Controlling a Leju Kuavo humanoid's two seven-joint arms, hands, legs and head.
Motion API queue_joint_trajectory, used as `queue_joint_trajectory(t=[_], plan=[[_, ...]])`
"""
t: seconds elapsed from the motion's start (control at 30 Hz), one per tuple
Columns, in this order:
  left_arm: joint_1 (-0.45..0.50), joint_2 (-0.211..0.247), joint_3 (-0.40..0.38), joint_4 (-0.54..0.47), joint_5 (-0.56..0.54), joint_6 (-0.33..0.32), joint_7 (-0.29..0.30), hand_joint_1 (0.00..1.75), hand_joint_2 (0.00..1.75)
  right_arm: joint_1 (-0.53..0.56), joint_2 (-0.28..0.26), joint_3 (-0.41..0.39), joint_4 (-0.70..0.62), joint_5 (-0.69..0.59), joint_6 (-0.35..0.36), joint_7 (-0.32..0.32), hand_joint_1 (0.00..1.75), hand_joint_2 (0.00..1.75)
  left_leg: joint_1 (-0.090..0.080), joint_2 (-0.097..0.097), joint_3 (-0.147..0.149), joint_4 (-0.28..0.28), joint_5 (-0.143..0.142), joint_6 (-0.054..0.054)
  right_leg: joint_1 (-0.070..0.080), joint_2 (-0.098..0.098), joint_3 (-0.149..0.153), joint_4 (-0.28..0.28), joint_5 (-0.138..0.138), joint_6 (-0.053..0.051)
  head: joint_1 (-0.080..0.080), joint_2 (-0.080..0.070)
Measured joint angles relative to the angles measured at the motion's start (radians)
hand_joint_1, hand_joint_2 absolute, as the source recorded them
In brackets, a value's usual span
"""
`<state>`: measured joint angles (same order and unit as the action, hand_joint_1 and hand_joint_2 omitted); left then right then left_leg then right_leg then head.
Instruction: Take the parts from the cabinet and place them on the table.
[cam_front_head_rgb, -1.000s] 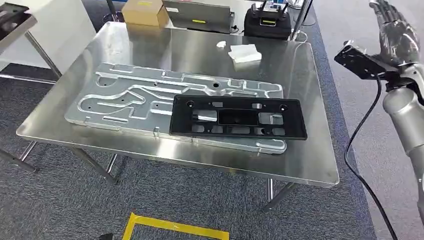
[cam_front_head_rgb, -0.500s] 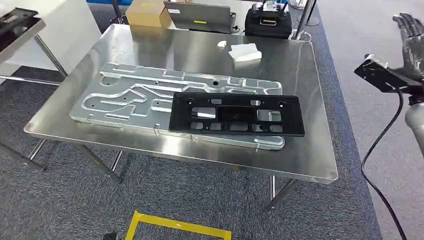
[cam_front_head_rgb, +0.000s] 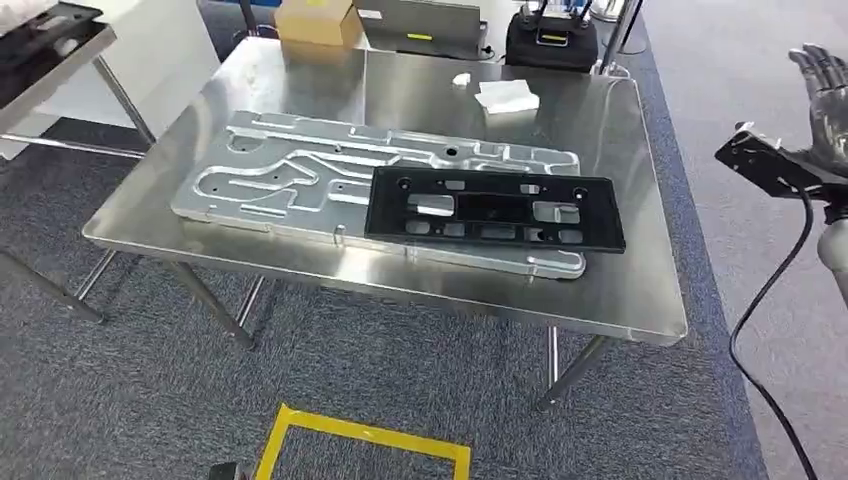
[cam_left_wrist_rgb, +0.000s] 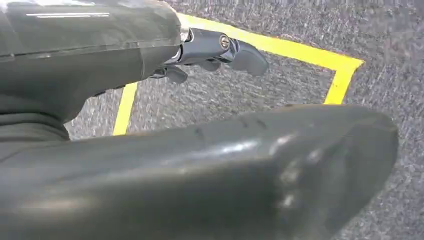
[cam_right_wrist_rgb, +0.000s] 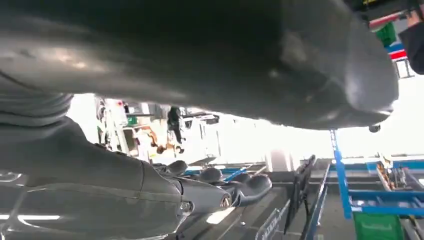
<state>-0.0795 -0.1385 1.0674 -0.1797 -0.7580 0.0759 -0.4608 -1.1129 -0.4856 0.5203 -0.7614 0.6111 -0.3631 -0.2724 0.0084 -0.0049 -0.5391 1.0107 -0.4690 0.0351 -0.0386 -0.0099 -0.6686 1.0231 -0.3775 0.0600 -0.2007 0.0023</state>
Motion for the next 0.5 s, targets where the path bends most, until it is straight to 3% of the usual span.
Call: queue_joint_trajectory(t=[0.03,0.1,0.13,0.17,0.2,0.23,0.3,0.33,0.37,0.47,0.5], plan=[[-0.001,0.000,0.000,0.000,-0.001,0.000,0.000,0.00,0.00,-0.004,-0.003,0.000,0.002,0.000,0.004,0.000,0.00,0.00,-0.002,0.000,-0.011,-0.001,0.010,0.007,0.001,0.000,-0.017,0.039,-0.052,0.000,0.001,0.000],[-0.004,0.000,0.000,0.000,-0.002,0.000,0.002,0.00,0.00,-0.011,-0.003,0.000,0.006,0.003,0.003,0.000,0.00,0.00,-0.007,0.000,-0.036,0.000,0.028,0.018,0.004,0.001,-0.066,0.185,-0.159,0.000,0.002,0.000],[-0.005,0.000,0.000,0.000,-0.003,0.001,0.003,0.00,0.00,-0.009,-0.003,0.000,0.009,0.007,0.001,0.000,0.00,0.00,-0.011,0.000,-0.049,0.001,0.037,0.020,0.007,0.002,-0.086,0.260,-0.192,0.001,0.002,0.000],[-0.006,0.000,0.000,0.000,-0.005,0.001,0.005,0.00,0.00,-0.007,-0.003,0.000,0.012,0.011,-0.002,0.000,0.00,0.00,-0.015,-0.001,-0.063,0.002,0.047,0.022,0.009,0.002,-0.090,0.302,-0.197,0.001,0.002,0.000],[-0.006,0.000,0.000,0.000,-0.008,0.001,0.007,0.00,0.00,-0.005,0.000,0.000,0.016,0.016,-0.005,0.003,0.00,0.00,-0.018,-0.002,-0.077,0.003,0.056,0.022,0.010,0.003,-0.071,0.299,-0.176,-0.003,0.002,0.000],[-0.006,0.000,0.000,0.000,-0.011,0.001,0.009,0.00,0.00,-0.005,0.003,0.000,0.019,0.018,-0.007,0.005,0.00,0.00,-0.020,-0.002,-0.090,0.006,0.064,0.022,0.014,0.003,-0.033,0.256,-0.143,-0.009,0.002,0.000],[-0.008,-0.001,0.000,0.000,-0.012,0.001,0.010,0.00,0.00,-0.009,0.007,0.000,0.022,0.020,-0.012,0.006,0.00,0.00,-0.024,-0.003,-0.110,0.010,0.080,0.020,0.025,0.007,0.084,0.097,-0.099,-0.029,0.002,0.000],[-0.009,-0.005,0.000,0.000,-0.012,0.001,0.010,0.00,0.00,-0.013,0.008,0.000,0.023,0.021,-0.016,0.006,0.00,0.00,-0.027,-0.004,-0.117,0.011,0.086,0.017,0.033,0.011,0.134,0.022,-0.127,-0.043,0.002,0.000],[-0.010,-0.005,0.000,0.000,-0.013,0.001,0.010,0.00,0.00,-0.013,0.009,-0.002,0.023,0.021,-0.022,0.005,0.00,0.00,-0.029,-0.004,-0.120,0.012,0.093,0.012,0.033,0.007,0.149,-0.017,-0.133,-0.044,0.000,0.000],[-0.009,-0.005,0.000,0.000,-0.013,0.000,0.010,0.00,0.00,-0.003,0.010,-0.005,0.025,0.016,-0.031,-0.008,0.00,0.00,-0.026,-0.006,-0.122,-0.001,0.119,-0.004,0.038,0.005,0.139,-0.024,-0.111,-0.058,0.002,0.000],[-0.009,-0.004,0.000,0.000,-0.013,0.001,0.011,0.00,0.00,0.004,0.010,-0.005,0.025,0.014,-0.033,-0.012,0.00,0.00,-0.027,-0.008,-0.129,0.003,0.115,-0.007,0.022,-0.002,0.138,-0.039,-0.094,-0.063,0.001,0.000]])
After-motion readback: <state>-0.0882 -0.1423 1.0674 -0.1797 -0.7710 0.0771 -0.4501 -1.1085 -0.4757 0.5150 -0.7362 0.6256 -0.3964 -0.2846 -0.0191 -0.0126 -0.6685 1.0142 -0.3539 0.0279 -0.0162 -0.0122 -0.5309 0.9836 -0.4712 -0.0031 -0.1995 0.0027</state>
